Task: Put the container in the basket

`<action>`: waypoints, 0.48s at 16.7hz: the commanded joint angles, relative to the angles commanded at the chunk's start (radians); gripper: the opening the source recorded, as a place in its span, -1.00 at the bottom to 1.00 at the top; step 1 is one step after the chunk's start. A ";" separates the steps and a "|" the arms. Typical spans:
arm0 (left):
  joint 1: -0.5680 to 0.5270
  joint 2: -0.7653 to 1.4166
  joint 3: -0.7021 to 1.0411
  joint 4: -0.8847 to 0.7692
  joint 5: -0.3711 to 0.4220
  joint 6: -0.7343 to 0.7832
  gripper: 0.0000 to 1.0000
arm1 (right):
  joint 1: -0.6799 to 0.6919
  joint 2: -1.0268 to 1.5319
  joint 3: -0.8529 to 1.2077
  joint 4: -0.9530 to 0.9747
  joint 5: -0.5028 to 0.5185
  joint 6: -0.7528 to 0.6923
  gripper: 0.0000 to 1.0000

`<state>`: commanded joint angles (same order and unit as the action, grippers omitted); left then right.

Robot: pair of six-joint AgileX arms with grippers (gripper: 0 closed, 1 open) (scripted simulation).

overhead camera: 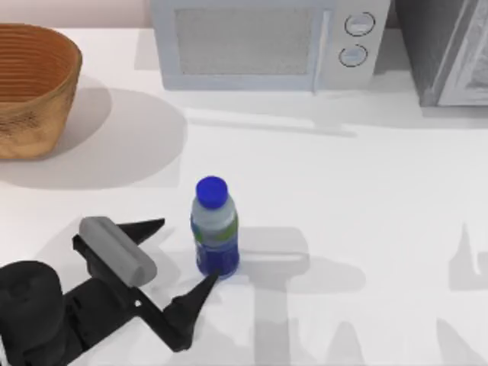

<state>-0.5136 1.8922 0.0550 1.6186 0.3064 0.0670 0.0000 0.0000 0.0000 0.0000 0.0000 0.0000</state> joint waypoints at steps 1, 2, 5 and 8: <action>0.005 -0.002 -0.004 -0.002 -0.001 -0.001 1.00 | 0.000 0.000 0.000 0.000 0.000 0.000 1.00; 0.003 -0.001 -0.001 -0.003 -0.002 -0.001 1.00 | 0.000 0.000 0.000 0.000 0.000 0.000 1.00; -0.019 0.033 0.059 -0.025 -0.018 -0.004 1.00 | 0.000 0.000 0.000 0.000 0.000 0.000 1.00; -0.052 0.091 0.161 -0.065 -0.049 -0.012 1.00 | 0.000 0.000 0.000 0.000 0.000 0.000 1.00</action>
<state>-0.5660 1.9836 0.2156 1.5533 0.2569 0.0551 0.0000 0.0000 0.0000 0.0000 0.0000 0.0000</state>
